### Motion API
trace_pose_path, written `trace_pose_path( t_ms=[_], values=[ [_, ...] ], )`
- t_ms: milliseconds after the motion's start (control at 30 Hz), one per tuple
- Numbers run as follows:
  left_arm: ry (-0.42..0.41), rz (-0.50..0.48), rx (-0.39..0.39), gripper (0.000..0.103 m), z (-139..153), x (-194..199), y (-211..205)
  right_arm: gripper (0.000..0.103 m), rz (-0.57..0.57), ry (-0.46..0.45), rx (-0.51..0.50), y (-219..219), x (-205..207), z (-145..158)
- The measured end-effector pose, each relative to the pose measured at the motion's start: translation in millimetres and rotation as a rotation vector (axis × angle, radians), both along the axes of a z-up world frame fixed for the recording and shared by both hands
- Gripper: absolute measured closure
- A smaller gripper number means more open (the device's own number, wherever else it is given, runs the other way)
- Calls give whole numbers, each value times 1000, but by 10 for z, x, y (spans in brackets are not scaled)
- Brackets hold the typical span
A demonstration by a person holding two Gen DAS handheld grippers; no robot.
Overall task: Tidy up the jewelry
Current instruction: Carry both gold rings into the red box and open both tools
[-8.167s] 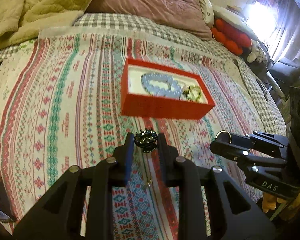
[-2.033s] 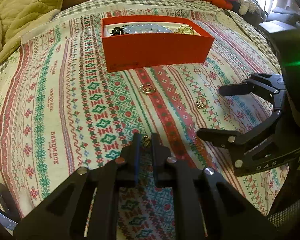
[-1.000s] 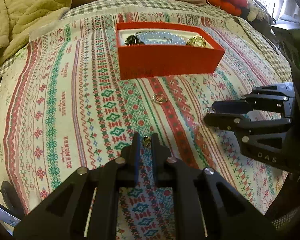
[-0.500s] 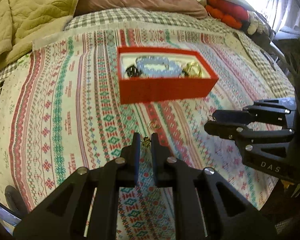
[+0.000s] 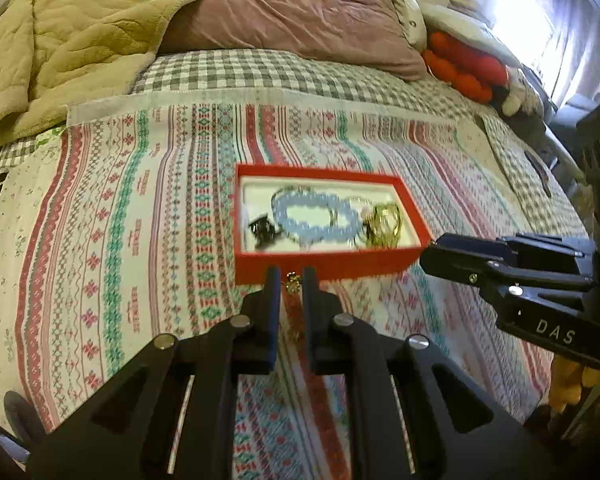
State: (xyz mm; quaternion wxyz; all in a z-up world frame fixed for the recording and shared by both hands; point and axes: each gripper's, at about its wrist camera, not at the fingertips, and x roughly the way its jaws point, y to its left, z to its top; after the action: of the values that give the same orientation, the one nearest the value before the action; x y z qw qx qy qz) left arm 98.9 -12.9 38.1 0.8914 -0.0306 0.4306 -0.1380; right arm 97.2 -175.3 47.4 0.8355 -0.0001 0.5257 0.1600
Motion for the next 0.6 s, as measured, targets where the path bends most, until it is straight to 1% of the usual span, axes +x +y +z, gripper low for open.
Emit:
trace_pose_path(
  t_ms=[133,267,400,600],
  values=[
    [-50,9,-15,91,34,137,-77,83,-49,11,24,-71,152,-9],
    [-71,2,-22,91,6,277,-178,83,-97,25,45,-148,312,-87],
    [-73,-15,-33,91,-83,405,-306,82,-126,23,55,-209,440,-174],
    [-53,-28,-18,91,-241,539,-439,82,-146,28,65,-276,570,-273]
  ],
)
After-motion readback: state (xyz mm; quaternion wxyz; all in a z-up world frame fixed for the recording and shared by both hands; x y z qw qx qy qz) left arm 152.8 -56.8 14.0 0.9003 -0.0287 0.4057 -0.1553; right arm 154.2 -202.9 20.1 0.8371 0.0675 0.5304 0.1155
